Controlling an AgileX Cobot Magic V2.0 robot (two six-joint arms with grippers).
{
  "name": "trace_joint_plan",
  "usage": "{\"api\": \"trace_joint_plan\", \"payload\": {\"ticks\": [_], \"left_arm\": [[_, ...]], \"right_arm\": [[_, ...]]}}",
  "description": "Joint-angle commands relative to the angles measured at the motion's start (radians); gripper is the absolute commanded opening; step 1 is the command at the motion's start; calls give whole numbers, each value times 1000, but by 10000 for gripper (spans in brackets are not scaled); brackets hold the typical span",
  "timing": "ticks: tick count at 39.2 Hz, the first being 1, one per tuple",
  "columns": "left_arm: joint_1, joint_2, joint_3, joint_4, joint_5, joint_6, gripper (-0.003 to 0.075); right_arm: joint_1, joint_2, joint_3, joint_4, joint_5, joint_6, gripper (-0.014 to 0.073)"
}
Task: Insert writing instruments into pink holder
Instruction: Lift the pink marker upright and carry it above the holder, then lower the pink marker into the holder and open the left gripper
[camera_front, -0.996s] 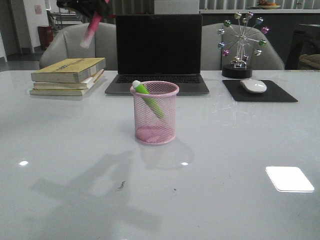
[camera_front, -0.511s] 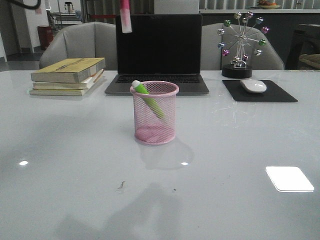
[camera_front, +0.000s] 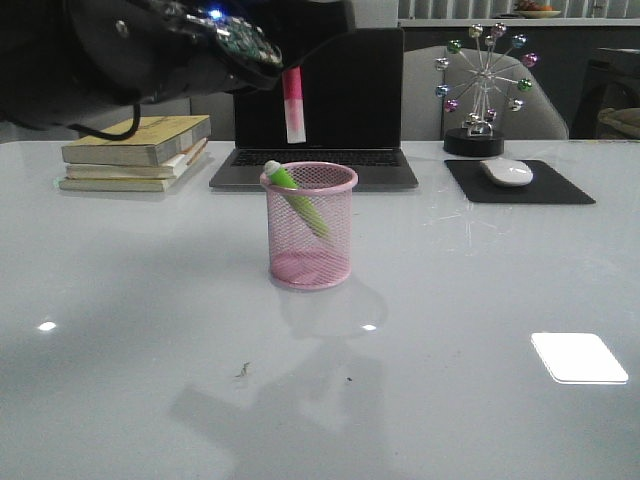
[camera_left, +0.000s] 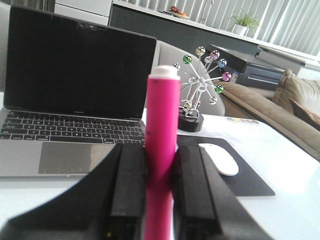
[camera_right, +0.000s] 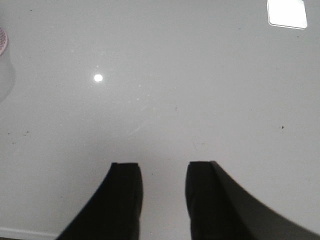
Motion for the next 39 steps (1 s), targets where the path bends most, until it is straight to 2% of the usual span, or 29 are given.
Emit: {"api": "trace_joint_plan", "payload": {"ticks": [1, 18, 21, 22, 24, 28, 39], "left_arm": [[-5, -24, -24, 43, -117, -58, 92], [-6, 18, -24, 80, -141, -75, 111], [-6, 18, -24, 84, -125, -74, 169], [-6, 18, -24, 84, -114, -74, 237], [-6, 18, -24, 84, -113, -74, 311], [-6, 18, -24, 84, -113, -74, 399], [9, -25, -24, 140, -86, -40, 414]], "right_arm": [[0, -9, -27, 1, -54, -9, 351], [0, -9, -27, -12, -54, -9, 351], [0, -9, -27, -12, -54, -9, 351], [0, -9, -27, -12, -54, -9, 351], [0, -9, -27, -12, -54, -9, 351], [0, -9, -27, -11, -51, -9, 351], [0, -9, -27, -11, -47, -9, 351]]}}
